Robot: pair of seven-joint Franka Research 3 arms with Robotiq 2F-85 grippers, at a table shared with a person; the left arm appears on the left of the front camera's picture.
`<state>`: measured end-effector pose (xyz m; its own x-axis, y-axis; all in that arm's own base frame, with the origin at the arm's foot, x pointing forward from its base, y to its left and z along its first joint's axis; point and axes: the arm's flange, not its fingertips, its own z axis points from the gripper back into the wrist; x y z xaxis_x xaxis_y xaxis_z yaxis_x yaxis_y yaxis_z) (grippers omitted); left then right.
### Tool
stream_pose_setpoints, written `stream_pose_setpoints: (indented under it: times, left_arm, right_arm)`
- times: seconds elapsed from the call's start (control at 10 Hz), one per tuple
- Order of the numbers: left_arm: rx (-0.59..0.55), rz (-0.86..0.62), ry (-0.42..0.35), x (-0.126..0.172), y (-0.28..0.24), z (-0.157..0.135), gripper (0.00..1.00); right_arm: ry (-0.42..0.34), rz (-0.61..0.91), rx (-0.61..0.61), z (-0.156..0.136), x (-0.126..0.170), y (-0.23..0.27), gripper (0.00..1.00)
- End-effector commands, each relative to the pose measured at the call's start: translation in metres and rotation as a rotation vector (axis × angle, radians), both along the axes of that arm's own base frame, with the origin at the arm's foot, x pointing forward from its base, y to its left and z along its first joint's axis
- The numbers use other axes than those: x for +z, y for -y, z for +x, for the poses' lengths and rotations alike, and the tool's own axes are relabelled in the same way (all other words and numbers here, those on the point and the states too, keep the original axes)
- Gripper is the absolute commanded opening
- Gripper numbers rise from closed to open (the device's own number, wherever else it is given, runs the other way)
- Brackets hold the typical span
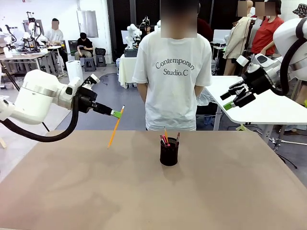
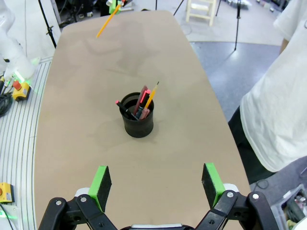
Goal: Place the pens into the pen holder.
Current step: Pick up a writing instrument from the table and place it into the Pen holder.
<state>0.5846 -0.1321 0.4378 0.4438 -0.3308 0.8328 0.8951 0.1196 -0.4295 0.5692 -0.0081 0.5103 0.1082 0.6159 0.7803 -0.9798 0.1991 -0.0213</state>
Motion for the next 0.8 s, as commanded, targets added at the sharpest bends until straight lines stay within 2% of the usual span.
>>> stream_pose_setpoints:
  times: [0.0, 0.2, 0.3, 0.4, 0.6, 0.7]
  left_arm:
    - [-0.075, -0.094, 0.095, -0.002, 0.001, 0.004, 0.0]
    - [-0.105, -0.156, 0.259, -0.006, 0.027, 0.007, 0.0]
    - [-0.081, -0.137, 0.271, -0.007, 0.04, 0.012, 0.0]
    - [-0.084, -0.145, 0.314, -0.006, 0.056, 0.014, 0.0]
    - [-0.081, -0.176, 0.437, -0.006, 0.087, 0.019, 0.0]
    - [-0.059, -0.226, 0.415, -0.005, 0.102, 0.021, 0.0]
  right_arm:
    - [0.004, -0.001, 0.0, 0.0, 0.002, 0.0, 1.0]
    - [0.004, -0.001, 0.0, 0.0, 0.002, 0.0, 1.0]
    - [0.004, -0.001, 0.0, 0.0, 0.002, 0.0, 1.0]
    - [0.004, -0.001, 0.0, 0.0, 0.002, 0.0, 1.0]
    - [0.004, -0.001, 0.0, 0.0, 0.002, 0.0, 1.0]
    - [0.004, -0.001, 0.0, 0.0, 0.002, 0.0, 1.0]
